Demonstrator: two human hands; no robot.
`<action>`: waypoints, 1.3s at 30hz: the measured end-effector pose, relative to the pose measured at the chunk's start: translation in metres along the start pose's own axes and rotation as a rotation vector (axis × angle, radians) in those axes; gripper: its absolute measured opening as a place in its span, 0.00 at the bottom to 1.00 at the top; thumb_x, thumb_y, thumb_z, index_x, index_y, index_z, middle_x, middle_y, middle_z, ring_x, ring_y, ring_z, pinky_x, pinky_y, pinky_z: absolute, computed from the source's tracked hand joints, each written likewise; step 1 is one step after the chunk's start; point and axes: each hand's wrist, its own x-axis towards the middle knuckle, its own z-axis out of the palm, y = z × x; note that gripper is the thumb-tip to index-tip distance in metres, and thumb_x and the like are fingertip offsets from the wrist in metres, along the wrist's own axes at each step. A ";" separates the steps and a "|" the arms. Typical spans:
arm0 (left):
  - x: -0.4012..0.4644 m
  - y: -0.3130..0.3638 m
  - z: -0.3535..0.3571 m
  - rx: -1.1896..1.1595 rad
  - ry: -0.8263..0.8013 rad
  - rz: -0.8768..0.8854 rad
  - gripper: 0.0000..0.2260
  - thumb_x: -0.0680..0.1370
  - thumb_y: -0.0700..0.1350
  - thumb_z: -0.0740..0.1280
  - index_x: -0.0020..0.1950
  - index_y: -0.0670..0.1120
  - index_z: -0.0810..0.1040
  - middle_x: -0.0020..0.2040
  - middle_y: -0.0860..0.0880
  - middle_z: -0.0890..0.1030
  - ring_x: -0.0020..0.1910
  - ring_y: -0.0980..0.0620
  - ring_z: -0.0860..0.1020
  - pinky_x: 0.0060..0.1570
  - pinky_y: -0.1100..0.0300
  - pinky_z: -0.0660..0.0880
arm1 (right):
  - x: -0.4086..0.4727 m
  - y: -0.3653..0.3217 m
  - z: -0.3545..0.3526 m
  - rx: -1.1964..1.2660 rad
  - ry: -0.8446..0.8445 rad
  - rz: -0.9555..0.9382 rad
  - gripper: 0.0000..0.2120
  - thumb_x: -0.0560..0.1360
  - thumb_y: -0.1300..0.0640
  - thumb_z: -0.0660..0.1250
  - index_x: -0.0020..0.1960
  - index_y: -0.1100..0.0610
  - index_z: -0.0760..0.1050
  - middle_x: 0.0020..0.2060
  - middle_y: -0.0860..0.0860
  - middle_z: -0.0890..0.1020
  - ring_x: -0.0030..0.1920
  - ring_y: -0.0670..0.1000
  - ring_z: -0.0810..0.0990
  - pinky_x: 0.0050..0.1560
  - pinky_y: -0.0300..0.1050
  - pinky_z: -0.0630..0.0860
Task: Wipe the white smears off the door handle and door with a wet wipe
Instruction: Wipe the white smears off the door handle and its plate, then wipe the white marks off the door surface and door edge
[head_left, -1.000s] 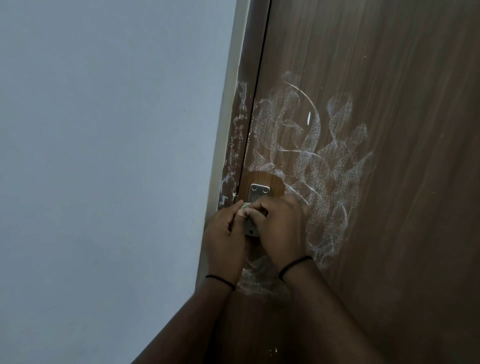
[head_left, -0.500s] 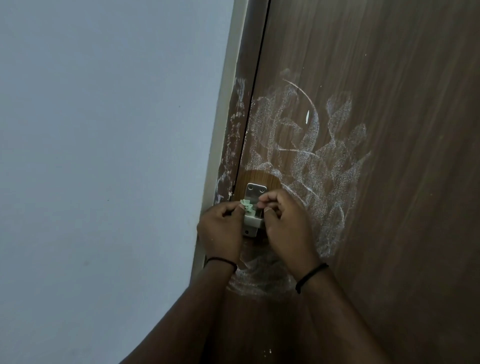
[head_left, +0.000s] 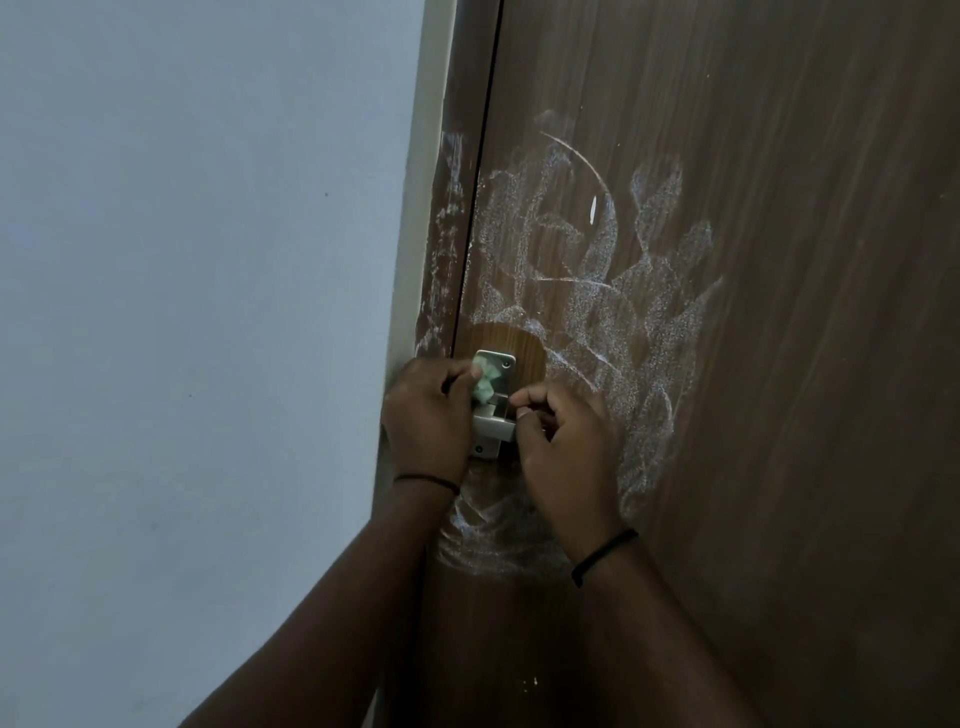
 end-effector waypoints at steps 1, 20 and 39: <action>-0.009 -0.004 -0.001 -0.007 0.005 -0.035 0.04 0.76 0.42 0.71 0.47 0.45 0.86 0.44 0.50 0.84 0.44 0.55 0.79 0.45 0.64 0.73 | -0.001 0.000 0.001 -0.028 0.005 -0.002 0.07 0.76 0.58 0.66 0.47 0.46 0.79 0.41 0.38 0.80 0.51 0.46 0.73 0.63 0.43 0.65; -0.061 -0.009 0.001 -0.744 -0.135 -1.156 0.04 0.78 0.35 0.67 0.50 0.38 0.82 0.38 0.42 0.85 0.31 0.51 0.82 0.30 0.59 0.79 | -0.036 -0.005 0.002 -0.067 0.144 -0.153 0.13 0.76 0.68 0.67 0.54 0.56 0.83 0.51 0.49 0.83 0.51 0.46 0.81 0.53 0.39 0.78; -0.010 0.022 -0.033 -0.308 -0.093 -0.289 0.12 0.81 0.46 0.64 0.43 0.49 0.85 0.38 0.52 0.85 0.39 0.56 0.82 0.39 0.65 0.76 | 0.025 -0.035 -0.016 0.089 0.141 -0.093 0.18 0.74 0.65 0.71 0.57 0.45 0.77 0.49 0.43 0.83 0.47 0.42 0.82 0.45 0.43 0.82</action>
